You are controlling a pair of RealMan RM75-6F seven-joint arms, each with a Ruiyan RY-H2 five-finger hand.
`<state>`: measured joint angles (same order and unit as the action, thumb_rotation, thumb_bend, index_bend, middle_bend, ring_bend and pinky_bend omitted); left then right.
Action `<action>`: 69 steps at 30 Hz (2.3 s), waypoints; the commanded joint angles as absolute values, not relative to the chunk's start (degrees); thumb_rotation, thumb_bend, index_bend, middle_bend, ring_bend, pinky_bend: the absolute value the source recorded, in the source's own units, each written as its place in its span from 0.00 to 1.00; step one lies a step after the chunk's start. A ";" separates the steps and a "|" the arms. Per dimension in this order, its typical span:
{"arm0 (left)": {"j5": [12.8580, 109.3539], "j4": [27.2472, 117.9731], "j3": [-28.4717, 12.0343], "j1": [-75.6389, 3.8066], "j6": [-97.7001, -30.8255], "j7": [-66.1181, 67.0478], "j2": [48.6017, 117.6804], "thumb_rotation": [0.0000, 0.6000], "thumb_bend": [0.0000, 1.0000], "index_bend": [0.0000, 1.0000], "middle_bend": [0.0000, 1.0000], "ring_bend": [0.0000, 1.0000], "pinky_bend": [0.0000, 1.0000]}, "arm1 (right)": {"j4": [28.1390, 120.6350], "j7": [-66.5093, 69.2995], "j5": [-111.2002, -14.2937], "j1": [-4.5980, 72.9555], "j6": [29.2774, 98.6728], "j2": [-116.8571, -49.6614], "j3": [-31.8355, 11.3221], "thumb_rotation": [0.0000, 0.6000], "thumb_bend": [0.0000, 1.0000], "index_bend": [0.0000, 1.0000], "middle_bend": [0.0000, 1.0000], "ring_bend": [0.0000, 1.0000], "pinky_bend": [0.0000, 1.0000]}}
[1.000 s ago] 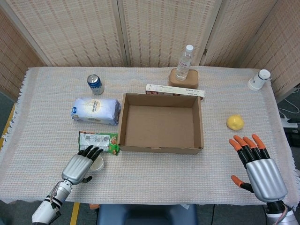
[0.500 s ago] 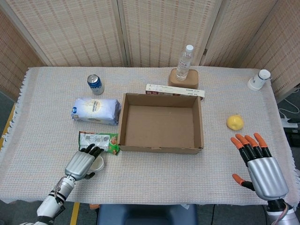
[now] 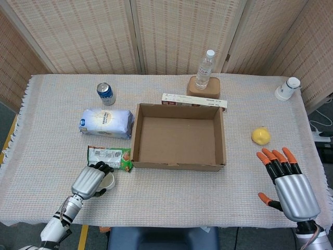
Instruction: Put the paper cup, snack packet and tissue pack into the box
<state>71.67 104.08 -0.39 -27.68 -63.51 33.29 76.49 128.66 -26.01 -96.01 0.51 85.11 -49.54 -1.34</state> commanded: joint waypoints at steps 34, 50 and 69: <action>69.30 122.37 -11.51 -37.18 -62.66 42.99 54.93 1.00 0.25 0.42 0.43 0.35 0.54 | 129.35 -24.14 -95.87 0.45 86.05 -48.01 -1.41 1.00 0.00 0.12 0.10 0.00 0.00; 51.31 113.62 -17.95 -61.72 -57.21 56.90 73.94 1.00 0.25 0.42 0.44 0.35 0.54 | 129.49 -22.14 -97.31 -0.45 87.90 -46.67 -1.25 1.00 0.00 0.12 0.10 0.00 0.00; 48.21 102.20 -16.68 -63.84 -58.90 46.39 80.08 1.00 0.13 0.00 0.00 0.00 0.15 | 129.17 -21.26 -96.52 -0.55 88.08 -46.08 -1.57 1.00 0.00 0.12 0.10 0.00 0.00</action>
<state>48.39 100.67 -16.88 -64.87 -57.52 47.11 81.64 129.16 -21.22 -96.53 -0.58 88.12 -46.05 -1.59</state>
